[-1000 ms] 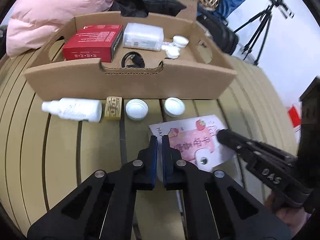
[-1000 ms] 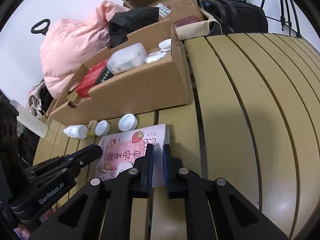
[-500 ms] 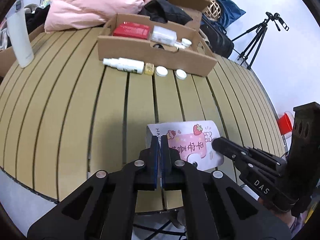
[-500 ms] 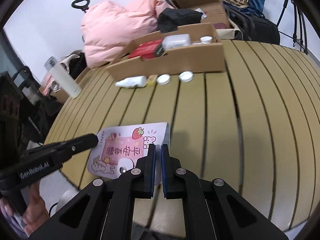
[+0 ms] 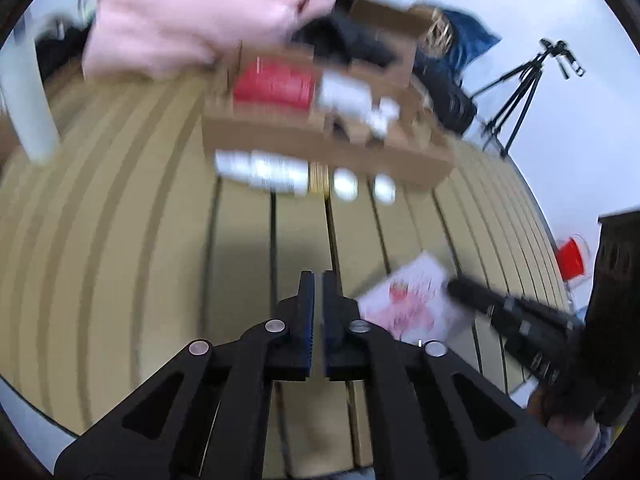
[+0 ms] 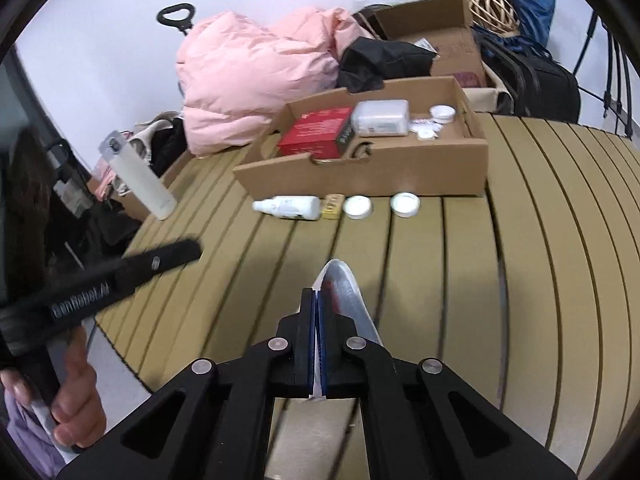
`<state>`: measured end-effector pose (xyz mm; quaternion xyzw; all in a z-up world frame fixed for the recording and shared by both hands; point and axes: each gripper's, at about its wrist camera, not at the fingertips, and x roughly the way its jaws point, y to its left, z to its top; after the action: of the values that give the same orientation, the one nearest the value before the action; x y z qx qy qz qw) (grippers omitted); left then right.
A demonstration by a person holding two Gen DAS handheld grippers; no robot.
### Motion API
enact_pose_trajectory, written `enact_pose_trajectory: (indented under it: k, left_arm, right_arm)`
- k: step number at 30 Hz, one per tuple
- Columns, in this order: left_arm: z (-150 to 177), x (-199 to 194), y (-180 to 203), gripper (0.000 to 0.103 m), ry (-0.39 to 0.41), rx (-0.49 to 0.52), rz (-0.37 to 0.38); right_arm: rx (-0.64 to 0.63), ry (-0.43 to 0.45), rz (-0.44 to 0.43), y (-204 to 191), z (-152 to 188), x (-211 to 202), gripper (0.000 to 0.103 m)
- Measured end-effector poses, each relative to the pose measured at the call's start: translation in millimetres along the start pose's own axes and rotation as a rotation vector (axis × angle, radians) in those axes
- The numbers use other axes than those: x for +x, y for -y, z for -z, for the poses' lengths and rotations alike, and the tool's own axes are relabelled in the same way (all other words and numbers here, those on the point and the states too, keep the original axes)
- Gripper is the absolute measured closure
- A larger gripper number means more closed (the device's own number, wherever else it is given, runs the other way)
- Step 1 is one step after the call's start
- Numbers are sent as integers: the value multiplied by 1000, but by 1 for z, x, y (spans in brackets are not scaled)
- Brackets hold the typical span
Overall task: Organize objects
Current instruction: 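Close the left gripper on the pink card edge and lift it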
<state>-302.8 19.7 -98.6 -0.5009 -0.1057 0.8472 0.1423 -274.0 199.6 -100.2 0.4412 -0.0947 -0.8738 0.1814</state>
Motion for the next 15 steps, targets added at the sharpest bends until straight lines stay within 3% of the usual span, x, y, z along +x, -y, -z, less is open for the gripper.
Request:
enact_pose_trajectory:
  k: [1, 2, 3, 6, 9, 11, 13, 14, 15]
  left_arm:
    - [5, 9, 1, 96, -34, -14, 3]
    - [13, 18, 3, 87, -60, -20, 15]
    - [21, 26, 8, 73, -81, -16, 32]
    - [40, 41, 27, 47, -113, 36, 42]
    - [47, 50, 39, 39, -120, 67, 39]
    - [49, 57, 40, 36, -128, 68, 33]
    - [49, 59, 41, 28, -105, 69, 39]
    - [50, 60, 41, 25, -111, 67, 43]
    - [50, 60, 42, 26, -106, 69, 46]
  right_arm:
    - [6, -8, 9, 5, 0, 3, 102]
    - [21, -21, 17, 12, 1, 7, 102]
    - [36, -42, 23, 19, 3, 10, 101]
    - [67, -115, 50, 41, 17, 22, 99]
    - [80, -171, 36, 60, 30, 28, 94]
    - [90, -168, 37, 67, 33, 25, 71]
    - [92, -153, 25, 71, 31, 21, 20]
    - [92, -149, 0, 71, 30, 21, 12]
    - [86, -151, -24, 70, 28, 22, 10]
